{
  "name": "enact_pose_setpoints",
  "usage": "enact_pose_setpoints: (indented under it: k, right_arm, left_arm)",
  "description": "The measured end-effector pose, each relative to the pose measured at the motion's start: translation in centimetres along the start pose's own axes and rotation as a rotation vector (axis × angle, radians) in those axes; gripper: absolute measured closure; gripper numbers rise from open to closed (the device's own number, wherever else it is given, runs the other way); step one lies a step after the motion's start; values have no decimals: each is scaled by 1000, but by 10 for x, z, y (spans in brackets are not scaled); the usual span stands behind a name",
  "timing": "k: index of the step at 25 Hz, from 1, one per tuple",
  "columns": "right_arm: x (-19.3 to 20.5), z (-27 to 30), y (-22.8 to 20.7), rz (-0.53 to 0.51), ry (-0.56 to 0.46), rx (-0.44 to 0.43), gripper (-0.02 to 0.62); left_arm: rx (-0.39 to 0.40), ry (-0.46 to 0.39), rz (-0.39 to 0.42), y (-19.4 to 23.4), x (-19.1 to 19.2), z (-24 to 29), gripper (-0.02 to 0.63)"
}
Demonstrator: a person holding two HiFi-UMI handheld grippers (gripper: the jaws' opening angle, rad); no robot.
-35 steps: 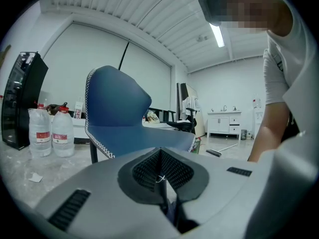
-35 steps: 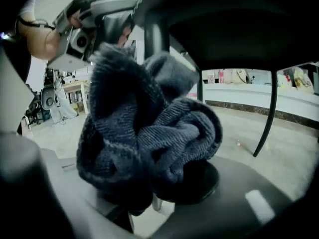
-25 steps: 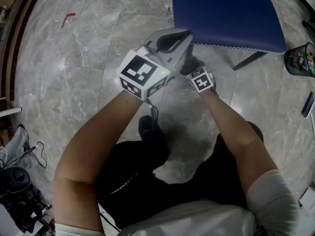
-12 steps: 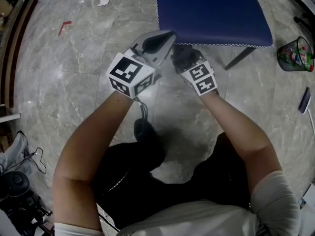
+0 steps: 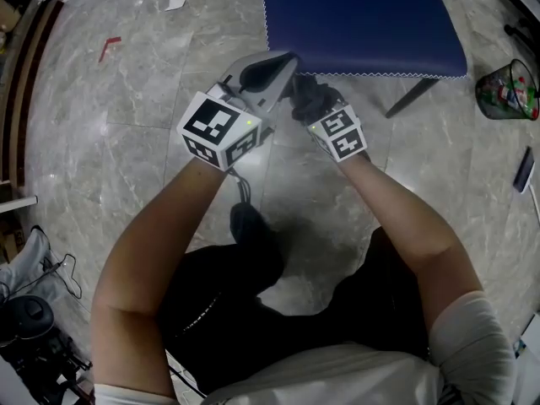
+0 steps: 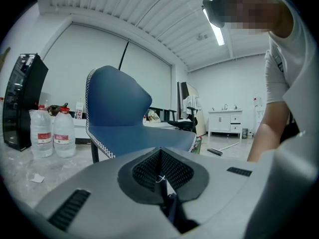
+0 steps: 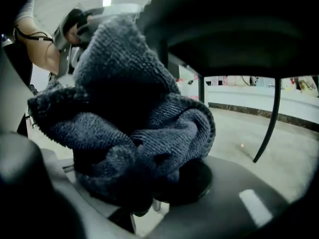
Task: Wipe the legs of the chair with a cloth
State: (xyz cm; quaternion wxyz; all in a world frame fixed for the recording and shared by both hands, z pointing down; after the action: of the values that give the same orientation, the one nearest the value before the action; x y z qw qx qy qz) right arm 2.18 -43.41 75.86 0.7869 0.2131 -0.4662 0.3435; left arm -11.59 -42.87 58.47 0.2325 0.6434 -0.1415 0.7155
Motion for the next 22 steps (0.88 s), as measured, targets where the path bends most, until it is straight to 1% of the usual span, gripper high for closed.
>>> enact_pose_setpoints:
  k: [2, 7, 9, 11, 13, 15, 19, 22]
  right_arm:
    - [27, 13, 1, 6, 67, -8, 448]
    - [90, 43, 4, 42, 288, -22, 454]
    - [99, 47, 4, 48, 322, -21, 456]
    - [98, 49, 5, 52, 326, -22, 455]
    - [91, 49, 6, 46, 309, -23, 454]
    - [79, 42, 5, 30, 266, -18, 452]
    - [29, 16, 1, -18, 92, -9, 449]
    - [-10, -12, -3, -20, -39, -5, 459]
  left_arm:
    - [4, -2, 0, 0, 0, 0, 600]
    - [14, 3, -1, 2, 1, 1, 600]
    - [18, 4, -1, 1, 1, 1, 600]
    - [21, 3, 1, 2, 0, 1, 600]
    - [19, 2, 2, 2, 1, 0, 600]
    - [19, 0, 2, 2, 2, 0, 600]
    - [12, -10, -1, 1, 0, -1, 600]
    - [6, -10, -2, 0, 0, -1, 600]
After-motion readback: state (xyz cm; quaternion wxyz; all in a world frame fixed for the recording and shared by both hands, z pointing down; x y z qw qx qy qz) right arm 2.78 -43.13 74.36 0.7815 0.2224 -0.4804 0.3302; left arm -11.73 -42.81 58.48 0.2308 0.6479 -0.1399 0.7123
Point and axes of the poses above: the fingertips, and each gripper's own axes: z forward along the fingers, y to its left, x out of its underside, the point moved 10 cm from there along -z, backward along the fingers, and after that the axes turned 12 degrees about x, right-handed, at the moved point
